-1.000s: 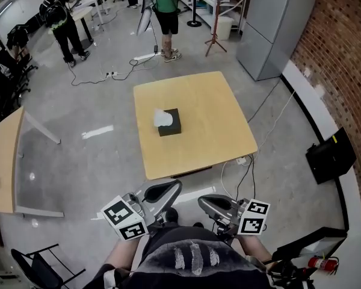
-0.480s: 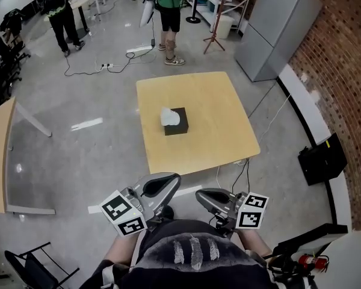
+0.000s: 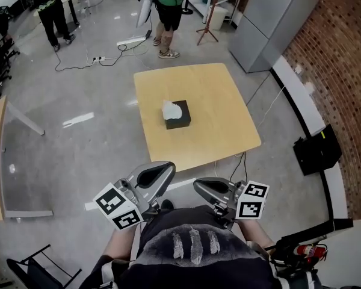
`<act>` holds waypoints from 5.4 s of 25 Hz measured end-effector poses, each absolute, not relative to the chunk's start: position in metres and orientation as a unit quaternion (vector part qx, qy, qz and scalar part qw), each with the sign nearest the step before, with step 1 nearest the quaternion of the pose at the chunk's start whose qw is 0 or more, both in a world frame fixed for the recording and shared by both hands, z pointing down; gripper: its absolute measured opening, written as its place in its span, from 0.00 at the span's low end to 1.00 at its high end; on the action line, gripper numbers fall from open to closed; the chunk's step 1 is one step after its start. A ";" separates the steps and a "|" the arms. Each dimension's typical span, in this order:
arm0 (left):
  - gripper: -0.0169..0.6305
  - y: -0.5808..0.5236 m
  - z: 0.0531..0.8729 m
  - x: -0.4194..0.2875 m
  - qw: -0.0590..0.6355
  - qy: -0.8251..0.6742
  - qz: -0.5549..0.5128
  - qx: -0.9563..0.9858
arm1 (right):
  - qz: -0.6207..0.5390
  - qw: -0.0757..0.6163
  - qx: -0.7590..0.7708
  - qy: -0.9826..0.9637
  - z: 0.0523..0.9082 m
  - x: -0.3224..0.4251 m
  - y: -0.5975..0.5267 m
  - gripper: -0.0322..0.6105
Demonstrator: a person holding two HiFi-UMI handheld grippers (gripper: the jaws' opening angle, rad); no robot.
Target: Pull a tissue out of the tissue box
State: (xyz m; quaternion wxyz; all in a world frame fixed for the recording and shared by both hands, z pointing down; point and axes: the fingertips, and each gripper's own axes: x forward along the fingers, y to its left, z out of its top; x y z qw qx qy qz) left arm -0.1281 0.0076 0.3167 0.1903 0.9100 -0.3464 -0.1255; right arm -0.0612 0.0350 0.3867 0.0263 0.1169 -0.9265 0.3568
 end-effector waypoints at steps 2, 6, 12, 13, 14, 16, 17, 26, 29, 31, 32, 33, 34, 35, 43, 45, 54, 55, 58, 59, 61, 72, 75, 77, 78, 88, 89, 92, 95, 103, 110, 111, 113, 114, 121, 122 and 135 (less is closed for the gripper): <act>0.03 0.006 0.318 -0.131 0.192 -0.345 -0.127 0.910 | 0.358 0.027 0.121 -0.925 0.388 -0.063 0.034 0.05; 0.03 0.002 0.323 -0.133 0.198 -0.342 -0.122 0.911 | 0.363 0.025 0.126 -0.923 0.390 -0.064 0.031 0.05; 0.03 -0.008 0.329 -0.132 0.205 -0.351 -0.116 0.906 | 0.379 0.020 0.119 -0.918 0.395 -0.062 0.018 0.05; 0.03 -0.011 0.330 -0.132 0.205 -0.356 -0.114 0.905 | 0.378 0.022 0.113 -0.919 0.395 -0.063 0.015 0.05; 0.03 -0.014 0.330 -0.132 0.205 -0.360 -0.113 0.903 | 0.378 0.023 0.107 -0.919 0.396 -0.063 0.011 0.05; 0.03 -0.022 0.331 -0.130 0.205 -0.370 -0.109 0.899 | 0.381 0.021 0.097 -0.919 0.397 -0.062 0.002 0.05; 0.03 -0.026 0.332 -0.128 0.206 -0.374 -0.107 0.898 | 0.384 0.019 0.092 -0.918 0.398 -0.061 -0.004 0.05; 0.03 -0.070 0.329 -0.101 0.211 -0.391 -0.076 0.893 | 0.407 -0.006 0.057 -0.912 0.393 -0.042 -0.057 0.05; 0.03 -0.088 0.327 -0.091 0.206 -0.395 -0.066 0.893 | 0.412 -0.019 0.053 -0.909 0.392 -0.031 -0.077 0.05; 0.03 -0.100 0.326 -0.084 0.204 -0.400 -0.062 0.891 | 0.413 -0.024 0.049 -0.909 0.391 -0.024 -0.090 0.05; 0.03 -0.106 0.325 -0.080 0.203 -0.402 -0.059 0.891 | 0.414 -0.028 0.047 -0.909 0.390 -0.020 -0.097 0.05; 0.03 -0.112 0.325 -0.076 0.203 -0.404 -0.056 0.890 | 0.415 -0.032 0.045 -0.908 0.389 -0.016 -0.104 0.05; 0.03 -0.118 0.324 -0.071 0.202 -0.406 -0.053 0.890 | 0.416 -0.037 0.043 -0.908 0.388 -0.012 -0.112 0.05; 0.03 -0.125 0.323 -0.067 0.201 -0.409 -0.050 0.889 | 0.417 -0.042 0.040 -0.907 0.387 -0.008 -0.120 0.05; 0.03 -0.168 0.311 -0.037 0.186 -0.459 -0.033 0.868 | 0.415 -0.039 -0.013 -0.909 0.386 0.019 -0.165 0.05; 0.03 -0.175 0.312 -0.032 0.186 -0.478 -0.027 0.858 | 0.414 -0.027 -0.031 -0.909 0.392 0.026 -0.171 0.05; 0.03 -0.197 0.320 -0.051 0.181 -0.552 -0.008 0.814 | 0.419 0.014 -0.096 -0.903 0.413 0.017 -0.195 0.05; 0.03 -0.198 0.323 -0.056 0.184 -0.559 -0.008 0.809 | 0.419 0.018 -0.099 -0.902 0.415 0.015 -0.196 0.05; 0.03 -0.202 0.325 -0.071 0.187 -0.568 -0.009 0.801 | 0.421 0.031 -0.100 -0.901 0.422 0.007 -0.199 0.05; 0.03 -0.203 0.325 -0.078 0.187 -0.569 -0.009 0.801 | 0.420 0.036 -0.099 -0.901 0.424 0.002 -0.198 0.05; 0.03 -0.204 0.326 -0.094 0.188 -0.568 -0.010 0.802 | 0.417 0.045 -0.096 -0.903 0.427 -0.013 -0.194 0.05; 0.03 -0.245 0.368 -0.164 0.211 -0.559 0.004 0.802 | 0.412 0.097 -0.016 -0.906 0.447 -0.049 -0.205 0.05; 0.03 -0.259 0.387 -0.183 0.219 -0.573 0.013 0.790 | 0.409 0.118 -0.004 -0.905 0.455 -0.055 -0.208 0.05; 0.03 -0.265 0.400 -0.193 0.230 -0.579 0.015 0.782 | 0.407 0.130 0.002 -0.904 0.458 -0.058 -0.209 0.05; 0.03 -0.267 0.407 -0.197 0.235 -0.580 0.018 0.780 | 0.408 0.134 0.004 -0.903 0.460 -0.059 -0.209 0.05; 0.05 -0.277 0.453 -0.215 0.281 -0.574 0.057 0.767 | 0.413 0.152 0.002 -0.898 0.463 -0.077 -0.204 0.05; 0.13 -0.279 0.456 -0.212 0.287 -0.566 0.062 0.770 | 0.413 0.152 0.003 -0.898 0.462 -0.077 -0.204 0.05; 0.24 -0.283 0.472 -0.203 0.308 -0.541 0.074 0.779 | 0.414 0.150 0.006 -0.898 0.463 -0.077 -0.205 0.05; 0.35 -0.289 0.492 -0.198 0.321 -0.532 0.095 0.777 | 0.413 0.148 0.010 -0.899 0.464 -0.075 -0.205 0.05; 0.39 -0.303 0.538 -0.188 0.361 -0.511 0.151 0.765 | 0.420 0.139 0.027 -0.897 0.464 -0.056 -0.212 0.05; 0.40 -0.311 0.559 -0.196 0.385 -0.522 0.157 0.745 | 0.426 0.128 0.043 -0.895 0.468 -0.047 -0.215 0.05; 0.40 -0.311 0.561 -0.196 0.387 -0.523 0.158 0.743 | 0.427 0.126 0.045 -0.894 0.468 -0.046 -0.215 0.05; 0.40 -0.312 0.568 -0.195 0.394 -0.520 0.164 0.740 | 0.430 0.122 0.050 -0.893 0.469 -0.044 -0.215 0.05; 0.40 -0.312 0.571 -0.194 0.398 -0.518 0.165 0.739 | 0.430 0.120 0.052 -0.893 0.470 -0.043 -0.215 0.05; 0.40 -0.313 0.588 -0.194 0.429 -0.521 0.143 0.724 | 0.437 0.108 0.066 -0.891 0.473 -0.036 -0.215 0.05; 0.39 -0.312 0.590 -0.194 0.430 -0.520 0.146 0.723 | 0.438 0.106 0.067 -0.890 0.474 -0.035 -0.215 0.05; 0.13 -0.310 0.589 -0.200 0.432 -0.532 0.137 0.716 | 0.439 0.105 0.069 -0.890 0.476 -0.034 -0.214 0.05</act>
